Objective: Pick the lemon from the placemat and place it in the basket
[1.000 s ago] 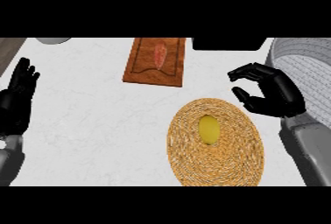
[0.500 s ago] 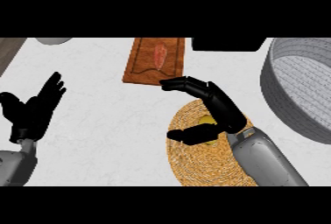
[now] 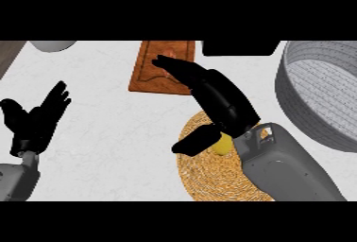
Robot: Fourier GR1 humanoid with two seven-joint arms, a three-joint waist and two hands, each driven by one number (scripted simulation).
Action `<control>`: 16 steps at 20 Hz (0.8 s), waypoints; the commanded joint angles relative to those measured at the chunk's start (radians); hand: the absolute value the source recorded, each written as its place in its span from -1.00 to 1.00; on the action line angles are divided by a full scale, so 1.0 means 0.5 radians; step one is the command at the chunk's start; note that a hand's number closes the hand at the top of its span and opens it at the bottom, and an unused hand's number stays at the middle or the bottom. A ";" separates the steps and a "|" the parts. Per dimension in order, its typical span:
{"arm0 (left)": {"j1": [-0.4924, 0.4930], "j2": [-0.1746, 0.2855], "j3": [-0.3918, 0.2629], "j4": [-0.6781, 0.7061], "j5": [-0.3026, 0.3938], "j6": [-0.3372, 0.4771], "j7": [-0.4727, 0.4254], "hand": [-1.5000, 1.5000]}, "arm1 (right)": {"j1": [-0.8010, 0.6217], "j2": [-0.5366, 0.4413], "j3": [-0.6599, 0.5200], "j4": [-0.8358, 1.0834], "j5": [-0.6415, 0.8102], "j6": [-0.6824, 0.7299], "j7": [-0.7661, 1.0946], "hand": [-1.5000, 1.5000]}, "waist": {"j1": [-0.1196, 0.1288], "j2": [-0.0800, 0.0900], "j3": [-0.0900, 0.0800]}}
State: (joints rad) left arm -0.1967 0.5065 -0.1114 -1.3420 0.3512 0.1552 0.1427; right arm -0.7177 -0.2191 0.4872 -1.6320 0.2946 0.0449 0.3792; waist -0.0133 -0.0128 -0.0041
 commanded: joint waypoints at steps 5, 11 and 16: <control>0.005 -0.021 0.003 0.029 -0.013 -0.018 -0.021 0.00 | -0.569 -0.439 -0.253 -0.012 0.043 0.630 0.889 -1.00 | -0.019 -0.001 0.000; 0.032 -0.066 0.002 0.004 -0.045 0.007 -0.039 0.00 | -0.632 -0.521 -0.435 0.056 -0.558 1.246 1.147 -1.00 | 0.000 0.012 0.005; -0.111 -0.010 0.053 -0.048 -0.029 -0.018 0.134 0.00 | -0.687 -0.605 -0.572 0.057 -0.910 1.399 1.322 -1.00 | 0.002 0.013 0.006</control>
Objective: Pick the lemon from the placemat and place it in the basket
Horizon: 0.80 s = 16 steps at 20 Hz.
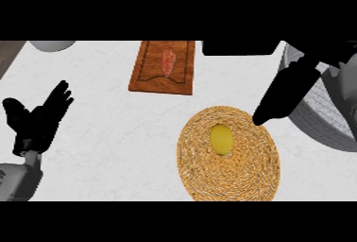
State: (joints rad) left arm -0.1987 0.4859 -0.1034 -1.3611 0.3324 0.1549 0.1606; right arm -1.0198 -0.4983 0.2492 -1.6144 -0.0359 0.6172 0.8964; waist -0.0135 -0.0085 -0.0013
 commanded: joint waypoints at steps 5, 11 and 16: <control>0.039 -0.023 0.039 -0.069 -0.050 0.002 0.035 0.00 | 0.348 -0.188 -0.245 -0.406 -0.545 0.124 0.315 -1.00 | -0.006 0.001 0.003; 0.014 0.002 0.123 -0.051 -0.035 -0.097 0.069 0.00 | 0.881 -0.245 -0.455 -0.704 -0.332 0.047 -0.123 -1.00 | 0.010 0.011 0.004; -0.068 -0.132 0.071 -0.076 -0.154 0.002 0.150 0.00 | 1.150 -0.041 -0.358 -0.799 0.035 -0.010 -0.309 -1.00 | 0.020 0.016 0.004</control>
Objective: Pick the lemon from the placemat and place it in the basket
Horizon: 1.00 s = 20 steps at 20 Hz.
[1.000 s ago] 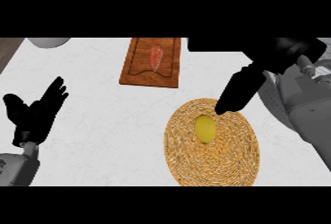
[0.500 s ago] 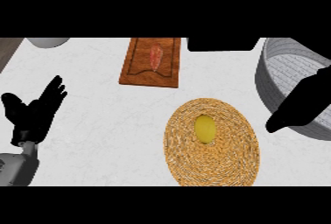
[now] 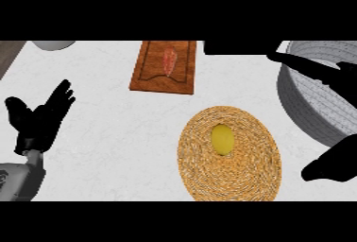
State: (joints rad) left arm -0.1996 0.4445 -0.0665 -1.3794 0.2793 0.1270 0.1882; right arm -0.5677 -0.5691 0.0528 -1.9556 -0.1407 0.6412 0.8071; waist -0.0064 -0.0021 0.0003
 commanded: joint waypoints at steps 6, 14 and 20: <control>-0.003 -0.065 0.070 0.075 -0.076 -0.085 -0.087 0.00 | 0.228 0.408 0.246 0.090 0.734 -0.293 -0.421 -1.00 | 0.025 0.007 -0.001; -0.129 -0.098 0.113 0.119 -0.120 -0.113 -0.001 0.00 | 0.481 0.665 0.380 0.525 1.136 -0.678 -1.033 -1.00 | 0.018 0.008 0.000; -0.014 -0.152 0.132 -0.007 -0.177 -0.093 0.037 0.00 | 0.253 0.740 0.425 1.005 1.344 -0.653 -1.074 -1.00 | 0.030 0.007 0.000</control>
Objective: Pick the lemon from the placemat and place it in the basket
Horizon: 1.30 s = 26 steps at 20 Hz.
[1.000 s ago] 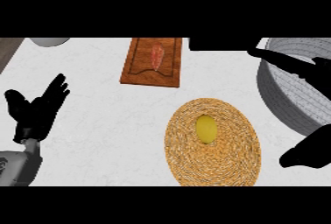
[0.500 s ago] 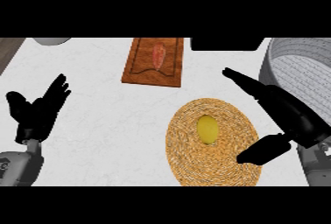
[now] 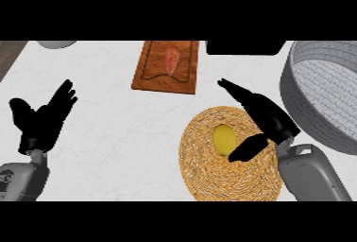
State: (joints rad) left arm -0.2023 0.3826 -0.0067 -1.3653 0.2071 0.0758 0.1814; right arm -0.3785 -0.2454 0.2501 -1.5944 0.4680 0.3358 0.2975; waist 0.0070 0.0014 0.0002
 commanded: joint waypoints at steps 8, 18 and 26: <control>-0.018 -0.026 0.158 0.074 -0.061 -0.170 -0.015 0.00 | 0.065 0.057 0.003 0.239 0.261 0.070 -0.183 -1.00 | -0.011 -0.002 -0.001; -0.034 -0.032 0.273 -0.001 -0.099 -0.233 0.105 0.00 | 0.226 0.015 -0.127 0.177 0.212 0.207 -0.492 -1.00 | -0.015 -0.003 0.000; -0.013 -0.177 0.213 -0.152 -0.242 -0.146 0.168 0.00 | 0.327 0.096 -0.035 0.190 0.446 0.113 -0.545 -1.00 | -0.012 -0.003 0.000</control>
State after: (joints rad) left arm -0.2005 0.3047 0.1027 -1.4060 0.1050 -0.0053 0.2298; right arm -0.2581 -0.1982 0.2060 -1.5266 0.6220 0.4414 0.0753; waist 0.0002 -0.0006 -0.0002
